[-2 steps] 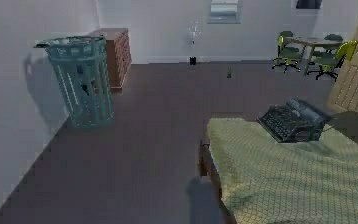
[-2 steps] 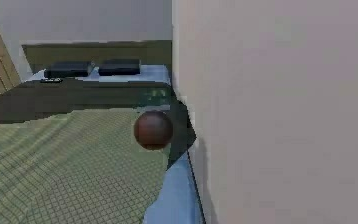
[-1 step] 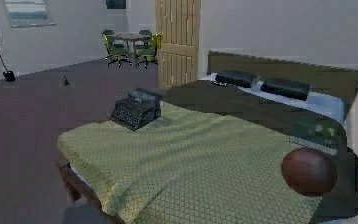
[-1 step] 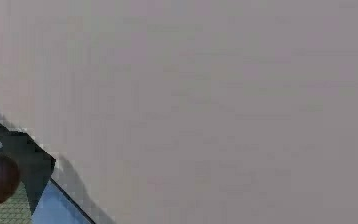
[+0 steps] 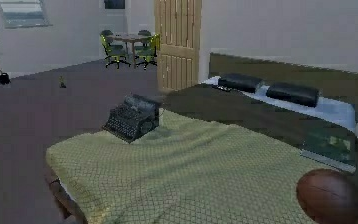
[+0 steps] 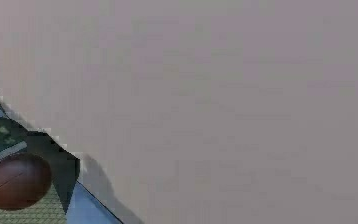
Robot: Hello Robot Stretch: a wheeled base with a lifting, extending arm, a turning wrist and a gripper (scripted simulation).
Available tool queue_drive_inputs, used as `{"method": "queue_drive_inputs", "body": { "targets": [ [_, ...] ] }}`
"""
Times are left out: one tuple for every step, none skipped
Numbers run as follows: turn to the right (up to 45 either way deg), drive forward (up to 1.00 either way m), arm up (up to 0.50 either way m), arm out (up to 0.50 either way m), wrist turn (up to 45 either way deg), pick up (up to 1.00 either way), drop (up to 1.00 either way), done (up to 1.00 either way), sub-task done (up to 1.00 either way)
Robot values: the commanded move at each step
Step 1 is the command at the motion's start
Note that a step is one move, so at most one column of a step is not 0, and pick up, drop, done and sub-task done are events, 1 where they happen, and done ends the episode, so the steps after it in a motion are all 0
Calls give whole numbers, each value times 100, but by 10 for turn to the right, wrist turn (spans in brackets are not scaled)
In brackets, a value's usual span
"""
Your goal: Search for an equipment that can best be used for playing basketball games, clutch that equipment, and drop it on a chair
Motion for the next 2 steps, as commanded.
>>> {"method": "queue_drive_inputs", "body": {
  "targets": [
    [-390, 0, 0, 0, 0, 0, 0, 0, 0],
    [0, 0, 50, 0, 0, 0, 0, 0, 0]
  ]
}}
